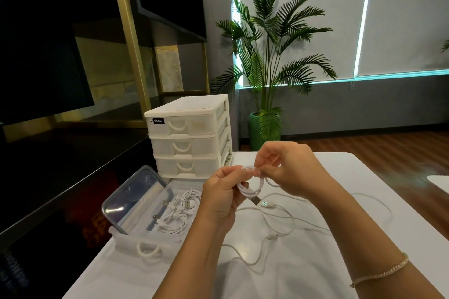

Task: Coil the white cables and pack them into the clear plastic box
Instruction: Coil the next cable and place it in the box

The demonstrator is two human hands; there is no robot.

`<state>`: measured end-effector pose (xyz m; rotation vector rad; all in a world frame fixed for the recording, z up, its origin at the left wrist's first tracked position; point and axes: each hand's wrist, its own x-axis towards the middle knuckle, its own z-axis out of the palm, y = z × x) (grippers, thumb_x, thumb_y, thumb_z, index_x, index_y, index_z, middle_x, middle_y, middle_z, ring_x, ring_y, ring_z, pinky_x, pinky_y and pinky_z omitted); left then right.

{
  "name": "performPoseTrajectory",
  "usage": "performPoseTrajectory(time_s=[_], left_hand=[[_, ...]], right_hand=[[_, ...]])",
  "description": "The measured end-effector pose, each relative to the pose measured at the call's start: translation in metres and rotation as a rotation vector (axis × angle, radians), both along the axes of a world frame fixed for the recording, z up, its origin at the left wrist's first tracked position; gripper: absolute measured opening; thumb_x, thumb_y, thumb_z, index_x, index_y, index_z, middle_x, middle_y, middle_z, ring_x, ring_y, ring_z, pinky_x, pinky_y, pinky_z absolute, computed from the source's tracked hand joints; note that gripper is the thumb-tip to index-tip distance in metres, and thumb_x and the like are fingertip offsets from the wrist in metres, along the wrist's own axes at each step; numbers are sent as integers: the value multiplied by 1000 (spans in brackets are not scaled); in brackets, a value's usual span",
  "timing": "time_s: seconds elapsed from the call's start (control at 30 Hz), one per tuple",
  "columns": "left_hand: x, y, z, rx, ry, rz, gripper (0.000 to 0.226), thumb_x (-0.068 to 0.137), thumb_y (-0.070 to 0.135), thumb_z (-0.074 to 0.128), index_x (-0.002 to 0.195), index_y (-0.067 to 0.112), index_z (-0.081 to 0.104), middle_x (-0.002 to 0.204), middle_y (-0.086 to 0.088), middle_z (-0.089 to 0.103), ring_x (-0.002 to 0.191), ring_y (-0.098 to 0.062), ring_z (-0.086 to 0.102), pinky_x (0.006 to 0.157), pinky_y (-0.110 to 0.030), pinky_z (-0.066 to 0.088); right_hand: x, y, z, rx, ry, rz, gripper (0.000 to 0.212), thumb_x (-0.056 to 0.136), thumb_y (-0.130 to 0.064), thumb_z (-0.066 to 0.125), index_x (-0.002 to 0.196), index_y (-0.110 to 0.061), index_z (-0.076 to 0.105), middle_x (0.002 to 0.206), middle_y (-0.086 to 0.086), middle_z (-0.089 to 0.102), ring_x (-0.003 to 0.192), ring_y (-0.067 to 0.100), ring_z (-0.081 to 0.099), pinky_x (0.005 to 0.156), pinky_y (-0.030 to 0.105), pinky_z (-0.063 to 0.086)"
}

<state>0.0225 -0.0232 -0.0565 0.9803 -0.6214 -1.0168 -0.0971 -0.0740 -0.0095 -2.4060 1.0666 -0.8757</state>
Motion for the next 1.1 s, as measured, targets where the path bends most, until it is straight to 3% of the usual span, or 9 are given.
performPoseTrajectory(time_s=[0.17, 0.3, 0.43, 0.6, 0.77, 0.97, 1.1], left_hand=[[-1, -1, -1, -38, 82, -84, 10, 73, 2, 67, 78, 6, 60, 53, -1, 59, 42, -6, 53, 42, -16, 47], [-2, -2, -1, -47, 98, -60, 23, 62, 13, 70, 82, 5, 62, 57, -2, 63, 42, -7, 53, 42, -16, 47], [-1, -3, -2, -42, 118, -28, 7, 78, 7, 66, 82, 4, 60, 55, -1, 63, 41, -7, 53, 41, -17, 46], [0, -4, -2, -66, 111, -17, 10, 76, 11, 68, 77, 8, 58, 58, -2, 64, 47, -11, 57, 44, -21, 49], [-1, -3, -2, -115, 132, -37, 8, 78, 12, 66, 80, 8, 59, 62, -3, 68, 52, -11, 63, 48, -20, 52], [1, 0, 0, -181, 45, -162, 37, 70, 0, 66, 106, 8, 59, 79, -4, 73, 69, -13, 69, 62, -19, 55], [2, 1, -1, -197, -25, -179, 41, 76, -12, 60, 109, 12, 56, 86, -4, 73, 78, -15, 70, 73, -24, 57]], right_hand=[[-4, 0, 1, 29, -8, 40, 27, 85, -18, 65, 66, -35, 55, 75, -14, 62, 76, 4, 58, 63, 11, 43], [-3, 0, 1, 65, -5, 48, 25, 84, -18, 66, 67, -34, 57, 73, -14, 64, 73, 2, 60, 62, 9, 43], [0, 2, 2, 51, 49, 32, 20, 82, -20, 69, 67, -32, 61, 72, -13, 65, 75, 6, 64, 73, 20, 53], [4, 5, 1, 14, 129, -13, 5, 82, -28, 68, 79, -29, 71, 76, -11, 65, 74, 9, 61, 78, 28, 54], [8, 4, -4, -28, 112, -24, 18, 85, -31, 63, 96, -22, 74, 92, -2, 72, 82, 15, 61, 77, 31, 53], [2, -2, -5, 35, 32, -42, 20, 88, -30, 60, 95, -15, 72, 85, -1, 68, 81, 15, 60, 73, 29, 50], [1, -2, -5, 66, 9, -53, 22, 89, -29, 59, 92, -12, 72, 84, 3, 67, 80, 18, 60, 73, 30, 49]])
